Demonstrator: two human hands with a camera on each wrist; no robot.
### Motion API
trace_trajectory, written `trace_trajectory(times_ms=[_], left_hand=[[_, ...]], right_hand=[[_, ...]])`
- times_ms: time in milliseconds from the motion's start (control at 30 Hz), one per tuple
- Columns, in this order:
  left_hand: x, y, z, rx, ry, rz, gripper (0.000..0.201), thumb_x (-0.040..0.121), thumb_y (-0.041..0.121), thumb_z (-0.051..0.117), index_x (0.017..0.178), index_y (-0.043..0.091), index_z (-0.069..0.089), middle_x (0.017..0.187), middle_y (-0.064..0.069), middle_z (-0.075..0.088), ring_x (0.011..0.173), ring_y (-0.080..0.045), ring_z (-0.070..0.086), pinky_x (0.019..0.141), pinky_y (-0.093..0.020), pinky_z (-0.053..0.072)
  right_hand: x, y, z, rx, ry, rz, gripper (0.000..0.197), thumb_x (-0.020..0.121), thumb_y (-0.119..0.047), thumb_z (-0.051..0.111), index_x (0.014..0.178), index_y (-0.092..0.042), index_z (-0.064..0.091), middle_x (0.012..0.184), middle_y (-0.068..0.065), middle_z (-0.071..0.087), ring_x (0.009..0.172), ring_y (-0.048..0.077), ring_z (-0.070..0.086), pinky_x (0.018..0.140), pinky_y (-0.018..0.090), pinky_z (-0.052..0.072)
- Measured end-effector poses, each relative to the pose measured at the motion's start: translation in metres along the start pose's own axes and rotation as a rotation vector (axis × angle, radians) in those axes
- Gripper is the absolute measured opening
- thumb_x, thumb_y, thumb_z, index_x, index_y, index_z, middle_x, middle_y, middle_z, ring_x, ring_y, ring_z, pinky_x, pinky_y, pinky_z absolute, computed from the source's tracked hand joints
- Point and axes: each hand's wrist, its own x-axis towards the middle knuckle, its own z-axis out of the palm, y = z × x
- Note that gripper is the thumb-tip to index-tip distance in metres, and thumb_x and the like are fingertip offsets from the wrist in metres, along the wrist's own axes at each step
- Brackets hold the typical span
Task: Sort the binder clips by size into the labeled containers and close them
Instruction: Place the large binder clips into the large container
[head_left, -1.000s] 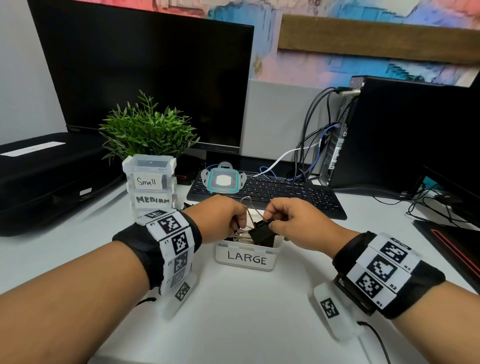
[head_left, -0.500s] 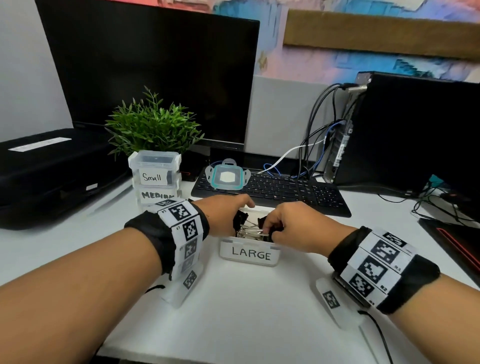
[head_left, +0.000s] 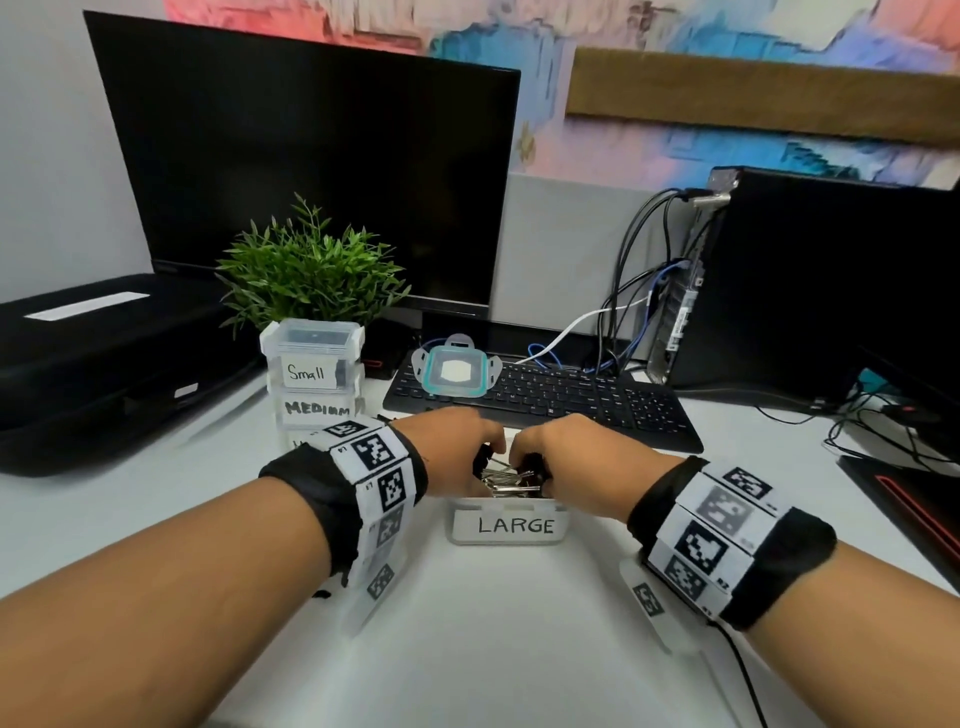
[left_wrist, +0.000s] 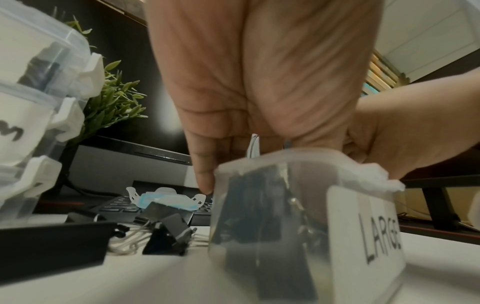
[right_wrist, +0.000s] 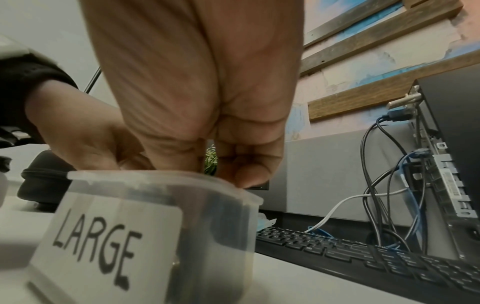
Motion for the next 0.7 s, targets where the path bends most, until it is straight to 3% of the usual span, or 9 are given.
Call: trace_trajectory(times_ms=[133,300,433,567,700], left_hand=[[0.002,-0.001,0.002,-0.014,-0.005,-0.025,0.048,0.085,0.037,0.064,0.130,0.026,0.048,0.121,0.001,0.053,0.113,-0.018,0.051,0.090,-0.029,0.043],[0.004,0.000,0.006,-0.036,0.027,-0.055,0.047,0.083,0.035,0.066,0.126,0.027,0.049,0.117,0.002,0.052,0.110,-0.017,0.053,0.084,-0.026,0.043],[0.008,0.001,0.007,-0.037,0.028,-0.068,0.045,0.082,0.032,0.068,0.123,0.025,0.050,0.115,0.001,0.052,0.108,-0.018,0.053,0.084,-0.027,0.044],[0.011,0.001,0.008,-0.038,0.010,-0.080,0.046,0.081,0.030,0.070,0.122,0.024,0.051,0.118,0.000,0.053,0.110,-0.019,0.052,0.091,-0.033,0.046],[0.013,0.002,0.009,-0.043,-0.004,-0.092,0.045,0.081,0.028,0.070,0.121,0.024,0.049,0.118,-0.001,0.051,0.109,-0.019,0.052,0.090,-0.032,0.046]], right_hand=[[0.006,-0.001,-0.001,-0.112,-0.049,-0.003,0.030,0.079,0.004,0.053,0.089,-0.018,0.071,0.080,0.001,0.058,0.080,0.023,0.061,0.070,0.026,0.050],[0.007,0.001,0.001,-0.101,-0.024,-0.007,0.027,0.082,-0.002,0.057,0.093,-0.020,0.074,0.094,-0.001,0.067,0.079,0.016,0.056,0.075,0.027,0.052],[0.009,0.007,0.006,-0.036,0.087,-0.011,0.026,0.082,-0.009,0.062,0.105,-0.021,0.066,0.100,-0.002,0.048,0.092,0.018,0.055,0.076,0.026,0.045],[0.010,0.016,0.010,0.018,0.094,0.036,0.051,0.080,-0.023,0.070,0.128,-0.028,0.053,0.115,-0.001,0.042,0.108,0.019,0.047,0.088,0.027,0.042],[0.010,0.016,0.009,0.018,0.052,0.087,0.045,0.082,-0.033,0.070,0.125,-0.031,0.057,0.112,0.000,0.040,0.108,0.021,0.047,0.092,0.032,0.044]])
